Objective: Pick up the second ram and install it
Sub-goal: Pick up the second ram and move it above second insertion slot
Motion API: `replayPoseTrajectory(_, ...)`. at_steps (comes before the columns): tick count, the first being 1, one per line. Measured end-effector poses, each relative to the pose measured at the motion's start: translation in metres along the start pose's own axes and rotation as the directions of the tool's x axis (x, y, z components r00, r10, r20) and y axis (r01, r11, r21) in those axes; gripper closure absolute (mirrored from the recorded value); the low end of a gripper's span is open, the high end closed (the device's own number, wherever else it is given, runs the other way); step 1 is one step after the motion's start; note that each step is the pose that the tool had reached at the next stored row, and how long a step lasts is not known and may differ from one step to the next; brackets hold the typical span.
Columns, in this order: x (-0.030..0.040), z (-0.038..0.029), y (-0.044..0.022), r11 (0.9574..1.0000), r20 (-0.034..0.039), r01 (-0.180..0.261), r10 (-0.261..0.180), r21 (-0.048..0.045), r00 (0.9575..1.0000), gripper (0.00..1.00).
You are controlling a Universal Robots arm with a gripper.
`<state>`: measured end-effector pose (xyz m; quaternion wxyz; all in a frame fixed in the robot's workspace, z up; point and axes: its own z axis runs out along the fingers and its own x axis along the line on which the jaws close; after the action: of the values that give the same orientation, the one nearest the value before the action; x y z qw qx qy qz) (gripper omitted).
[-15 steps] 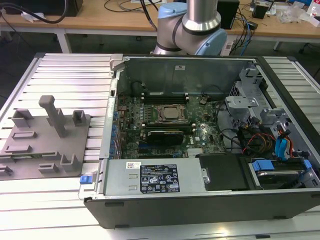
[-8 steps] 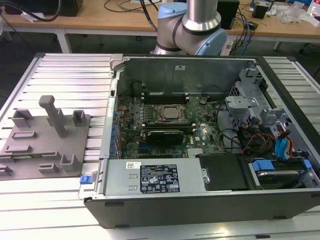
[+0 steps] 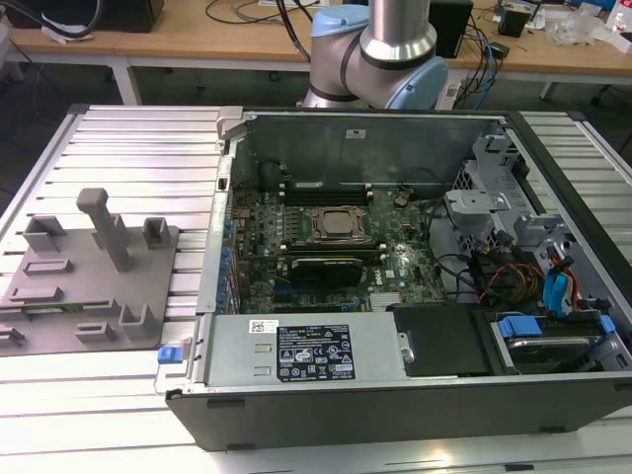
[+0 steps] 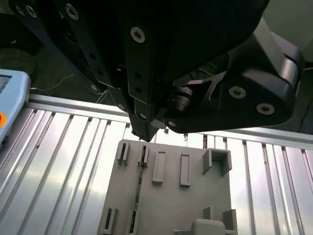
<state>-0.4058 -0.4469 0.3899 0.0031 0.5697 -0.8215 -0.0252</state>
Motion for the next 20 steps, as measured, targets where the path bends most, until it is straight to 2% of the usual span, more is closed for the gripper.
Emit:
replayPoseTrajectory(6, 0.0000, 0.0000, 0.0000, 0.9985, -0.0025, 0.054, -0.054, -0.0014, 0.9985, 0.89)
replayPoseTrajectory(11, 0.0000, 0.0000, 0.0000, 0.9951, -0.0044, 0.099, -0.099, -0.0026, 0.9951, 0.89)
replayPoseTrajectory(20, 0.0000, 0.0000, 0.0000, 0.9832, -0.0078, 0.183, -0.183, -0.0051, 0.9831, 0.89)
